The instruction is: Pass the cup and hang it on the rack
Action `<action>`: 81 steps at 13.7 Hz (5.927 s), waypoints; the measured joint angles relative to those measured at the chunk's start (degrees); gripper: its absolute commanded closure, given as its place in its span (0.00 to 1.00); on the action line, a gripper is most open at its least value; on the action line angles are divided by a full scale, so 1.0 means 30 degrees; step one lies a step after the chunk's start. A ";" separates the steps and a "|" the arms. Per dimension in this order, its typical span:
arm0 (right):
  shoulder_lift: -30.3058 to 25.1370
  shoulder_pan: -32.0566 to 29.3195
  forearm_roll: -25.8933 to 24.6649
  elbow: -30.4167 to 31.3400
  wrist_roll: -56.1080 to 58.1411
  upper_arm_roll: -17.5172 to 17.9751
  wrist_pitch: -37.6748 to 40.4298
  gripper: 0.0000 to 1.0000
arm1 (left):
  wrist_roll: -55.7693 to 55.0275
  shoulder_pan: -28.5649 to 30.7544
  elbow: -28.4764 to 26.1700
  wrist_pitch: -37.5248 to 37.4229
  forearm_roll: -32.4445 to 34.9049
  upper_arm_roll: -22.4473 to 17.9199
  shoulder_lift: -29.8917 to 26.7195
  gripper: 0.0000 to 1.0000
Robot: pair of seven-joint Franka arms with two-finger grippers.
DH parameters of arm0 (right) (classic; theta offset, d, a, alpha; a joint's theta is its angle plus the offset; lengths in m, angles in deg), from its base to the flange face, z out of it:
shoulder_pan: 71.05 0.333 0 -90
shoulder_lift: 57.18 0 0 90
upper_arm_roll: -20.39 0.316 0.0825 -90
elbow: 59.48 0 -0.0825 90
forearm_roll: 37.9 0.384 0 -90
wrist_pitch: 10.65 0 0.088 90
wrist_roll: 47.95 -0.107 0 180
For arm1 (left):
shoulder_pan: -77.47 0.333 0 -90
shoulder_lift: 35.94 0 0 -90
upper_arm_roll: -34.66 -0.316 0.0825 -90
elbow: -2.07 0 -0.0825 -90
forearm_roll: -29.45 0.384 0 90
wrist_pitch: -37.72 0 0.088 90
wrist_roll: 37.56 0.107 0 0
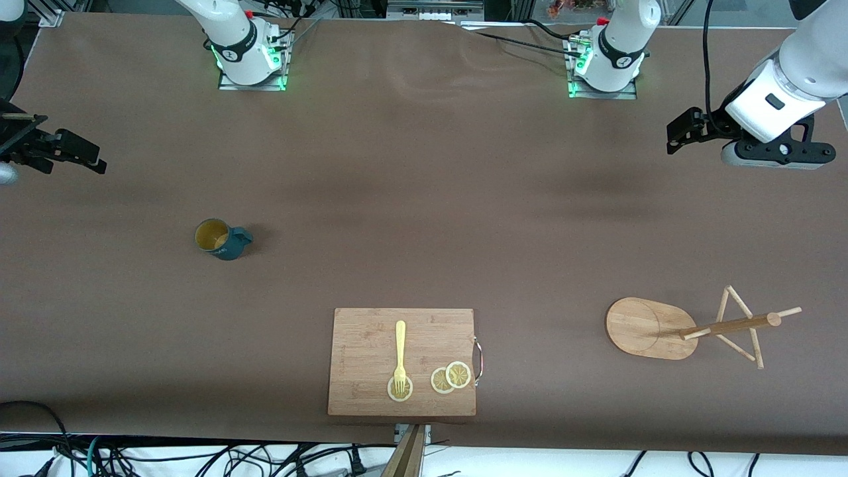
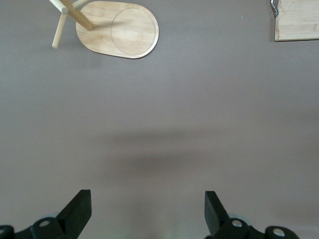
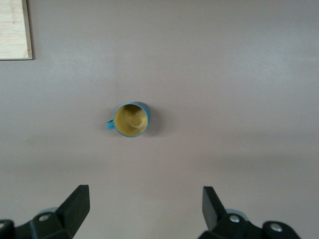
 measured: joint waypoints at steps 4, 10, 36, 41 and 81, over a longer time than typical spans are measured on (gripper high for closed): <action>0.0000 0.0000 0.0000 0.0000 -0.0001 0.0000 0.0001 0.00 | 0.0000 0.0146 0.0001 -0.0102 0.0000 -0.0089 -0.0009 0.00; 0.0000 0.0000 0.0000 0.0000 0.0006 0.0000 0.0007 0.00 | 0.0000 0.0148 0.0001 -0.0154 0.0000 -0.0088 -0.0018 0.00; 0.7597 0.1628 -0.1264 0.6280 -0.0359 0.0232 -1.1829 0.81 | 0.0348 0.0341 0.0010 -0.0223 0.0149 0.0025 -0.0018 0.00; 0.7507 0.1631 -0.1264 0.6774 -0.0345 0.0238 -1.2479 1.00 | 0.0350 0.0342 -0.0283 0.0463 0.0150 0.0075 0.0017 0.00; 0.9258 1.4726 0.0347 -0.7341 -2.2432 0.0287 -0.1835 0.00 | 3.2247 0.2549 -0.9122 1.2209 -1.4023 0.0299 0.5932 0.00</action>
